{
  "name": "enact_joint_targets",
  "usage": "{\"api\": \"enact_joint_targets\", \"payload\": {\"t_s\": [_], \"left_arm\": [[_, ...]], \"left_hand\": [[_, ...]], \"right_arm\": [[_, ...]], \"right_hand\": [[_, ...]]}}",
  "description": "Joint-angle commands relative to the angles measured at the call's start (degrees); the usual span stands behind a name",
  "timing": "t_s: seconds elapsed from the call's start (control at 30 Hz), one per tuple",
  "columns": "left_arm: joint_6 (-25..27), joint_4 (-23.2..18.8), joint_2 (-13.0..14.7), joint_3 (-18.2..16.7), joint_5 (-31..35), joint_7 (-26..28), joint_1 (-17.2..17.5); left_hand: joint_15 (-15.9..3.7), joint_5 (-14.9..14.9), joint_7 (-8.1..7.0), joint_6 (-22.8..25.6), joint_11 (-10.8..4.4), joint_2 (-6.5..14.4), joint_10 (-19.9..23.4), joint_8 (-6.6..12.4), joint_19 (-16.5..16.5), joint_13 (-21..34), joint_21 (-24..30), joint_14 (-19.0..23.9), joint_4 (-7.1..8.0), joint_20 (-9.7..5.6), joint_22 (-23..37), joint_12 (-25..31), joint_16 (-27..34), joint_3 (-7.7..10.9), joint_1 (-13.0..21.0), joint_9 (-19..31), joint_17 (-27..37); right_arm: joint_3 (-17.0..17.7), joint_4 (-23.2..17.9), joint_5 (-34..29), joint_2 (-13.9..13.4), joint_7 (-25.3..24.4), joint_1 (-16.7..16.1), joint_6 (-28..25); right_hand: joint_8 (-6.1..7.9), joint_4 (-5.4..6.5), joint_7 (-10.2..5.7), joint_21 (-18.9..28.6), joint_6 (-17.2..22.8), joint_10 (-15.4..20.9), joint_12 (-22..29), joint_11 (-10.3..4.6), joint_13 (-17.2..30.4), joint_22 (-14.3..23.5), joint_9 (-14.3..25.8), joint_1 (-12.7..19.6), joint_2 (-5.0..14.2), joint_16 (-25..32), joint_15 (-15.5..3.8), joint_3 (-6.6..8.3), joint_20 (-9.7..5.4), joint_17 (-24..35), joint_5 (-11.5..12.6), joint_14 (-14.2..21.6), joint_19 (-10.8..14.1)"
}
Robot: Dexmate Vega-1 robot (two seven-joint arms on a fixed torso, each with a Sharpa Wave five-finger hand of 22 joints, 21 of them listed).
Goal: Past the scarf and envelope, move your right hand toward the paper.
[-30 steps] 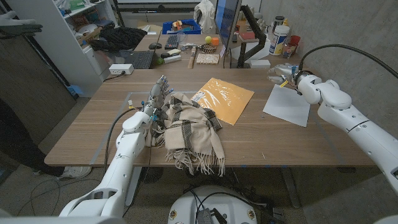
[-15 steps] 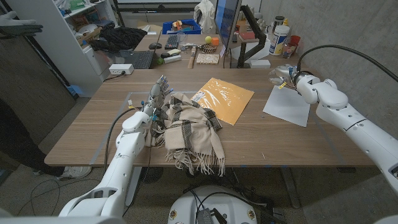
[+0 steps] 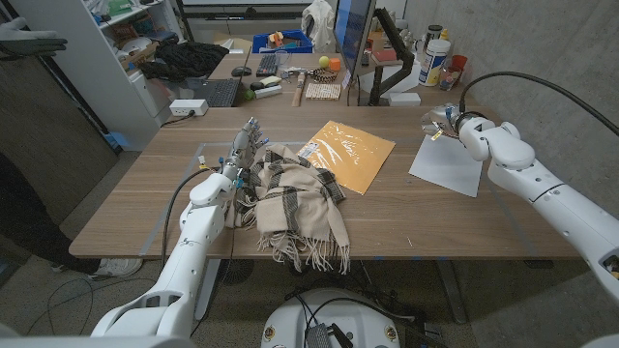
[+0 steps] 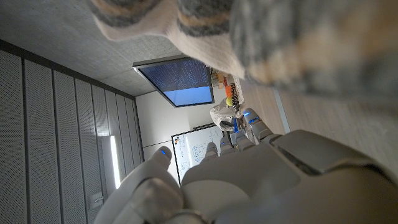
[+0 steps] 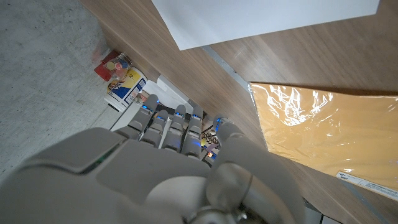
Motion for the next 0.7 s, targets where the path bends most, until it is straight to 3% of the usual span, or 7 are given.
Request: {"api": "enact_joint_targets", "payload": {"t_s": [0.03, 0.7], "left_arm": [[-0.1, 0.3, 0.0, -0.1, 0.0, -0.1, -0.2], [0.1, -0.1, 0.1, -0.1, 0.1, 0.0, 0.0]], "left_hand": [[-0.32, 0.3, -0.35, -7.1, 0.17, 2.4, -8.8, 0.25, -12.0, 0.3, 0.0, -11.0, -0.02, -0.58, 0.2, 0.2, 0.1, -0.05, 0.3, 0.3, 0.2], [-0.28, 0.4, -0.08, -7.1, 0.10, 2.4, -8.9, 0.24, -11.9, 0.3, -0.2, -11.0, -0.02, -0.55, 0.2, 0.2, 0.1, -0.20, 0.3, 0.3, 0.2]], "right_arm": [[-1.1, 0.2, -2.0, 0.3, 2.9, 0.8, -1.2], [-1.9, 1.3, -4.3, 0.3, 4.4, 1.0, -2.6]], "right_hand": [[-0.08, 0.08, -0.26, -0.3, 0.4, 0.1, 0.2, -0.35, 0.0, 0.1, 0.2, 0.6, 0.03, 0.1, -2.66, 0.34, -2.64, 0.2, -0.2, 0.3, 0.2], [-0.18, 0.15, -0.57, -0.5, 0.7, 0.1, 0.0, -0.56, 0.0, 0.1, 0.3, 0.9, 0.02, 0.1, -2.79, 0.28, -2.69, 0.2, -0.1, 0.3, 0.4]]}}
